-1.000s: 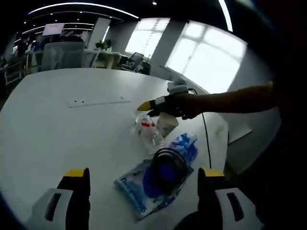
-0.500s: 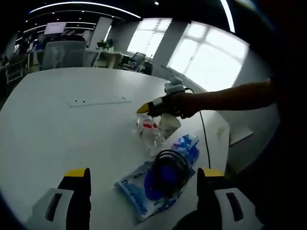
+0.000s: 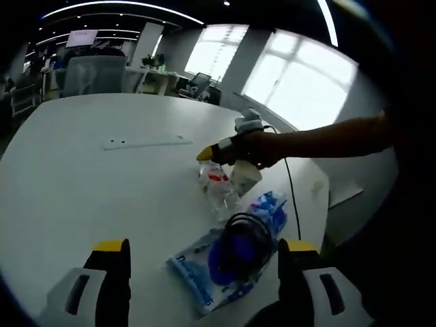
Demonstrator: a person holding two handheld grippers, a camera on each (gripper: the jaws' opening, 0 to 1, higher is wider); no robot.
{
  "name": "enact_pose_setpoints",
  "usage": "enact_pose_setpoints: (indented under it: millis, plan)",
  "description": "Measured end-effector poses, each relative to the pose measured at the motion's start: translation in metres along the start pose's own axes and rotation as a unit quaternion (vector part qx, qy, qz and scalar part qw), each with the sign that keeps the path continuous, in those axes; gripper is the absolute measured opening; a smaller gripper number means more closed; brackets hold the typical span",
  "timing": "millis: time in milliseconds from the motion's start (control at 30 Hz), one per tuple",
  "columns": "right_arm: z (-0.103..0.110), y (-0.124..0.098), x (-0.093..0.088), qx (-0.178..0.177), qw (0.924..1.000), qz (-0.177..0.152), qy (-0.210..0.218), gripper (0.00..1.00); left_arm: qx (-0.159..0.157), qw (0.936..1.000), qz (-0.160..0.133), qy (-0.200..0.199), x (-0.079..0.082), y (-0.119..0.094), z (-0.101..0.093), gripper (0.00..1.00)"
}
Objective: Arrange the tabletop items into an orderly group along one side of the table until the central work area is clear of visible clutter.
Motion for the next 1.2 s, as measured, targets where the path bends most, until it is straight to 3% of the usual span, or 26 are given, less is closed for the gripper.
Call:
enact_pose_setpoints:
  millis: [633,1000,1200]
  plan:
    - [0.023,-0.021,0.010,-0.005,0.9992,-0.023,-0.033,0.18,-0.002,0.9999,-0.007,0.012,-0.004,-0.010,-0.012,0.86]
    - [0.048,-0.050,0.016,-0.003,0.9940,-0.059,-0.092,0.17,-0.007,0.9994,-0.014,0.031,-0.010,-0.019,-0.024,0.86]
    - [0.060,-0.063,0.019,-0.010,0.9876,-0.084,-0.133,0.17,-0.011,0.9991,-0.019,0.037,-0.015,-0.024,-0.030,0.86]
Point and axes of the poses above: the point that each gripper's makers call its tool centre point, and the gripper's own axes: y roughly forward along the fingers, z roughly to its left, x roughly out of its top, the point moved 5 cm from there along -y, roughly backward along the fingers, and after that the axes turned 15 degrees about -y, right-handed, at the moved point
